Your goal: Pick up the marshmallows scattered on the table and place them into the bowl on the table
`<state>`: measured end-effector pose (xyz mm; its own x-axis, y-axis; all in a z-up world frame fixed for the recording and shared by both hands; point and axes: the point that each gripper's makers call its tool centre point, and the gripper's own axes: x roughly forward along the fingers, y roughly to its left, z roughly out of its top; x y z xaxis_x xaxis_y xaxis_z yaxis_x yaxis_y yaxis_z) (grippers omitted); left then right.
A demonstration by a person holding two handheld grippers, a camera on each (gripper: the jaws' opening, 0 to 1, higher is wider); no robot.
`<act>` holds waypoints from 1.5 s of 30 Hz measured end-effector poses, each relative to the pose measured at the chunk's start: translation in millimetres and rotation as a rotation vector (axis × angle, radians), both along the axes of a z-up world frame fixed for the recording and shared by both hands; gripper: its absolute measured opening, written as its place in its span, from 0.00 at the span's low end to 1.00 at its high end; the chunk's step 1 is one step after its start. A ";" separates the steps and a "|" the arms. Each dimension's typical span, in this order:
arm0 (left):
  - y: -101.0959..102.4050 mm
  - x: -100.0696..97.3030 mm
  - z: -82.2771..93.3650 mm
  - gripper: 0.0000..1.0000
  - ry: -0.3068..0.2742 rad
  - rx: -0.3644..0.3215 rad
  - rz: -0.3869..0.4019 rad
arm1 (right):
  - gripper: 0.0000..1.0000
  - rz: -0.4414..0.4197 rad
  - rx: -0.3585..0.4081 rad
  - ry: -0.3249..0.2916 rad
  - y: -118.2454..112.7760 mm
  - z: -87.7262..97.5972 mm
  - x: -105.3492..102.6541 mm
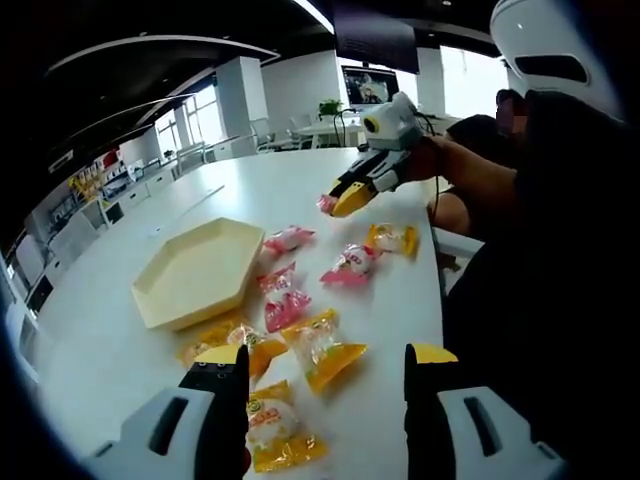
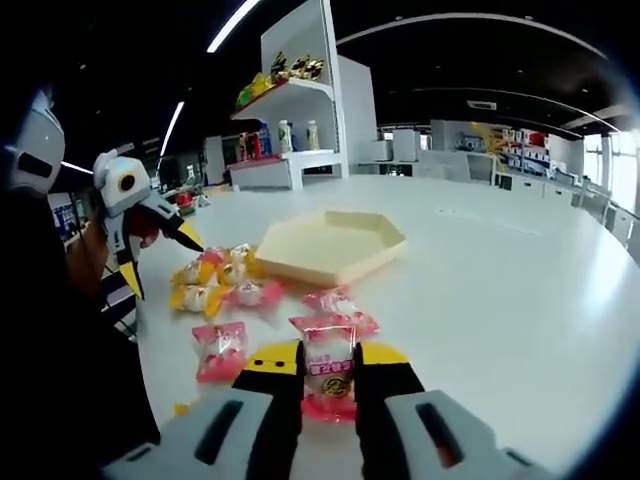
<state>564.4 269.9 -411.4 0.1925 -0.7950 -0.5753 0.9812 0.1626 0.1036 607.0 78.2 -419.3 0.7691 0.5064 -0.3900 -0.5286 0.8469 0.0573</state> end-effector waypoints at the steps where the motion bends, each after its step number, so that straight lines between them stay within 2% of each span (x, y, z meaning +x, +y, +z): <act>1: 0.3 0.3 0.1 0.63 -0.001 0.000 0.001 | 0.20 0.002 -0.003 -0.009 0.9 1.4 0.5; 15: 2.1 1.0 0.9 0.63 -0.005 0.004 0.004 | 0.20 -0.009 0.017 -0.073 6.3 14.1 12.0; 31: -4.2 -4.2 9.9 0.63 -0.010 -0.016 -0.018 | 0.20 -0.016 0.105 -0.121 15.3 30.1 28.4; 36: -4.5 -0.1 6.3 0.63 -0.023 -0.005 -0.006 | 0.20 -0.011 0.128 -0.145 18.3 39.7 31.2; 45: -2.6 1.8 3.9 0.62 -0.009 0.003 -0.004 | 0.20 -0.017 0.164 -0.155 19.8 41.4 38.2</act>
<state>566.2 267.3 -407.5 0.1948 -0.7937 -0.5763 0.9808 0.1588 0.1128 645.2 98.0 -377.9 0.8224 0.5396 -0.1801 -0.5273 0.8419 0.1143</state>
